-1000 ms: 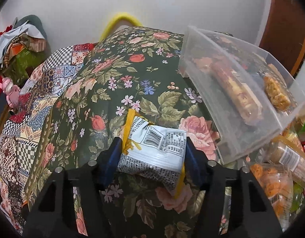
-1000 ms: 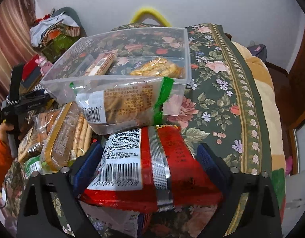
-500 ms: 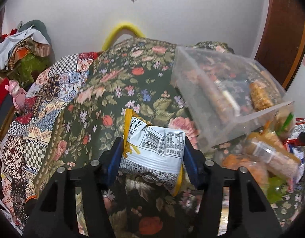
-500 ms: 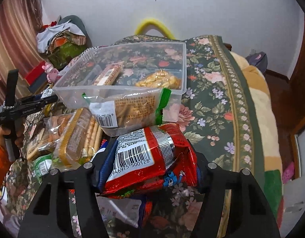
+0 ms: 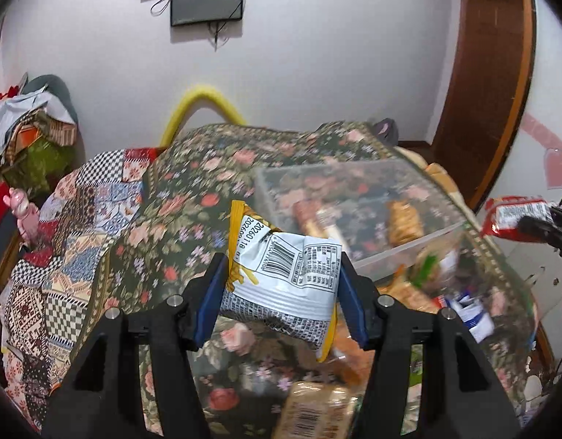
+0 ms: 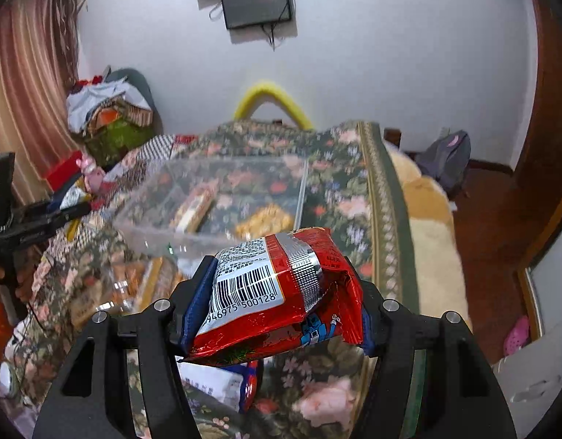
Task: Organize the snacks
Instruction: 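Lower the red bag into the box with the right tool while the left drops the chip bag in, then grasp the blue-white snack bag with the right tool while the left grasps the yellow cake, then place the blue-white bag into the box with the right tool while the left drops the cake in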
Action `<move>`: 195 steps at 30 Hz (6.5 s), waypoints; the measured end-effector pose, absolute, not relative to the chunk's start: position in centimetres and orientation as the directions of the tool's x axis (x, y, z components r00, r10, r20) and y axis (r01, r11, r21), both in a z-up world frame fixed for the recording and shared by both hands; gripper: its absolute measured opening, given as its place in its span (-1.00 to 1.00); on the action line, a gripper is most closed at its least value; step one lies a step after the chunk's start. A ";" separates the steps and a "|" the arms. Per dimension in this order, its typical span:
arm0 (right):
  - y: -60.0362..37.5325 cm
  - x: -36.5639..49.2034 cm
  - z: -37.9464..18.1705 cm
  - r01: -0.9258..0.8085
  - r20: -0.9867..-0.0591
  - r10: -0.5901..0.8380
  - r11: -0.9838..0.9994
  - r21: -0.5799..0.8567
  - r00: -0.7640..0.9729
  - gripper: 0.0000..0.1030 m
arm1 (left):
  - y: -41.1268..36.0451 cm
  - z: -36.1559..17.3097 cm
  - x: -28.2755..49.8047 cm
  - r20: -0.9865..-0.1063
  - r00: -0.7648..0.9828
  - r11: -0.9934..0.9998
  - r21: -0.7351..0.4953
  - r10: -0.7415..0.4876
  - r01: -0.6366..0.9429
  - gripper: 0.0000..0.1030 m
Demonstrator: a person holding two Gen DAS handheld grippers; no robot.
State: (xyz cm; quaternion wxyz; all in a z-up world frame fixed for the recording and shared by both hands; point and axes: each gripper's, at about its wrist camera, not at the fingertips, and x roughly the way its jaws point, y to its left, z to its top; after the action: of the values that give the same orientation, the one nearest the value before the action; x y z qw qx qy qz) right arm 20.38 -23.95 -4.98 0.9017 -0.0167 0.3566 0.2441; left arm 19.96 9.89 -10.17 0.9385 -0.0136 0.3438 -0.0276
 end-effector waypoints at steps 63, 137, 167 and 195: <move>-17.5 28.0 -5.3 -0.538 -0.683 0.445 0.838 0.091 0.579 0.54 | 5.5 -10.8 27.7 -0.707 0.705 0.998 -0.010 -0.049 0.060 0.18; -23.3 17.8 -7.5 -0.399 -0.658 0.423 0.896 0.198 0.624 0.44 | 7.0 -13.4 13.7 -0.662 0.748 0.995 -0.095 -0.052 -0.015 0.09; -16.5 28.9 -6.5 -0.464 -0.635 0.448 0.872 0.155 0.629 0.45 | 3.8 -11.4 28.6 -0.682 0.726 0.996 -0.075 -0.086 0.047 0.09; -15.4 32.7 -8.2 -0.479 -0.724 0.401 0.871 0.111 0.562 0.54 | 3.7 -13.1 36.9 -0.769 0.632 0.995 -0.084 -0.096 0.050 0.11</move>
State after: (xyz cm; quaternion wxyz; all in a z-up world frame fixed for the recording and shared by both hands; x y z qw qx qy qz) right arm 32.69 -15.40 -8.15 0.8823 -0.0491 0.3962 0.2494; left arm 36.93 3.74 -13.13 0.9030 -0.0273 0.4269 -0.0403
